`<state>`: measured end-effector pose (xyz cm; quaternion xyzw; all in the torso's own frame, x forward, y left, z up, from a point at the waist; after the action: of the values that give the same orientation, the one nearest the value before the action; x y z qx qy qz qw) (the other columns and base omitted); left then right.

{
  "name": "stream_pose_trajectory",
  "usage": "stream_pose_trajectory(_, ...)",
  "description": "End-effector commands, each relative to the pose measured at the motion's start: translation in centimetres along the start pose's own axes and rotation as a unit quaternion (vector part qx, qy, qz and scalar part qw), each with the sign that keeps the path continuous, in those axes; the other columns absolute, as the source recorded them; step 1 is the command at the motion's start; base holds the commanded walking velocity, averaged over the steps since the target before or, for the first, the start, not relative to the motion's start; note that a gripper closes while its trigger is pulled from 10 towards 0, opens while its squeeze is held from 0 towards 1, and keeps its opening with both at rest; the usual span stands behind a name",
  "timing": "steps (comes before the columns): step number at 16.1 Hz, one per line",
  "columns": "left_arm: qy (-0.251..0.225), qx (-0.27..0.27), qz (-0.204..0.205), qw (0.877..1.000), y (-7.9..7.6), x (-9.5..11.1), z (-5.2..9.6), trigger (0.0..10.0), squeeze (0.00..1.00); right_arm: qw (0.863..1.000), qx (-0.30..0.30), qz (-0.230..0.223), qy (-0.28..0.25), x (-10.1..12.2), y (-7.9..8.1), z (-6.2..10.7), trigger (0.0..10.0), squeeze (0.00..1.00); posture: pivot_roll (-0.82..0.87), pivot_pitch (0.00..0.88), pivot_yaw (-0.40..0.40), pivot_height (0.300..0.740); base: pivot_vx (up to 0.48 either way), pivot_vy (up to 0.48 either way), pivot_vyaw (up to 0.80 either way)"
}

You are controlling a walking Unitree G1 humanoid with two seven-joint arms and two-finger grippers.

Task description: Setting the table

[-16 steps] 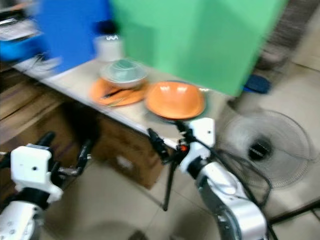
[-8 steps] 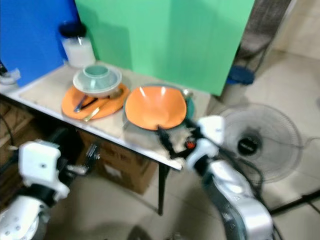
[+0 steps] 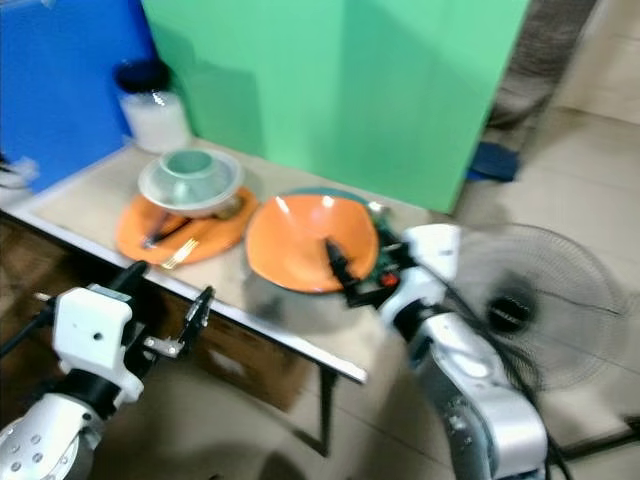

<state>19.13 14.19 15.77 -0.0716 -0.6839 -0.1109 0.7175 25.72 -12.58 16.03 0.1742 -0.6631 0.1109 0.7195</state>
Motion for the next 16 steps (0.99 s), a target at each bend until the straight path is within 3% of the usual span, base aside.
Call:
stream_pose_trajectory(1,0.001,-0.004,-0.004,1.000,0.2,0.1,0.1,10.0,1.00,1.000,0.016,-0.006,-0.003,0.5,0.7,-0.7,10.0,0.00,0.01,0.047,0.003,0.740,0.304,0.000,0.00)
stream_pose_trajectory(9,0.009,-0.059,-0.004,0.998,-0.9,-0.1,-0.3,10.0,1.00,0.998,-0.011,0.011,0.057,0.9,-1.3,-4.0,10.0,0.00,0.01,0.030,0.001,0.740,0.074,0.000,0.00)
stream_pose_trajectory(10,0.010,-0.076,-0.002,0.997,-1.2,0.0,-0.3,10.0,1.00,0.997,-0.022,0.008,0.080,0.7,-2.0,-4.5,10.0,1.00,0.01,0.026,-0.001,0.740,0.000,0.000,0.00)
stream_pose_trajectory(14,0.022,-0.125,0.014,0.992,-2.1,-0.1,-0.1,10.0,0.98,0.991,-0.054,-0.011,0.124,0.6,-3.7,-5.6,10.0,1.00,0.01,0.021,-0.005,0.740,0.000,0.000,0.00)
stream_pose_trajectory(15,0.027,-0.140,0.017,0.990,-2.4,-0.2,0.0,10.0,0.63,0.989,-0.062,-0.014,0.137,0.5,-4.1,-5.9,10.0,0.15,0.01,0.021,-0.005,0.740,0.000,0.000,0.00)
stream_pose_trajectory(16,0.032,-0.153,0.021,0.987,-2.6,-0.2,0.0,10.0,0.38,0.984,-0.070,-0.002,0.164,0.2,-4.3,-5.9,10.0,0.00,0.00,0.021,-0.008,0.740,0.000,0.000,0.00)
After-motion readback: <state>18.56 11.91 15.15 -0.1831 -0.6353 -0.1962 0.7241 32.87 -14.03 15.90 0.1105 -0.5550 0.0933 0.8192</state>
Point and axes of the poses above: a point about 5 cm out from each wrist's last joint towards the gripper, its own z axis pointing back from the gripper into the wrist, its own x axis along the axis of the wrist's last joint, y = z × x, the point moved 2 cm from there along -z, pointing out of the wrist towards the gripper, and after that the axes turned 8 degrees about z, right-handed, at the moved point
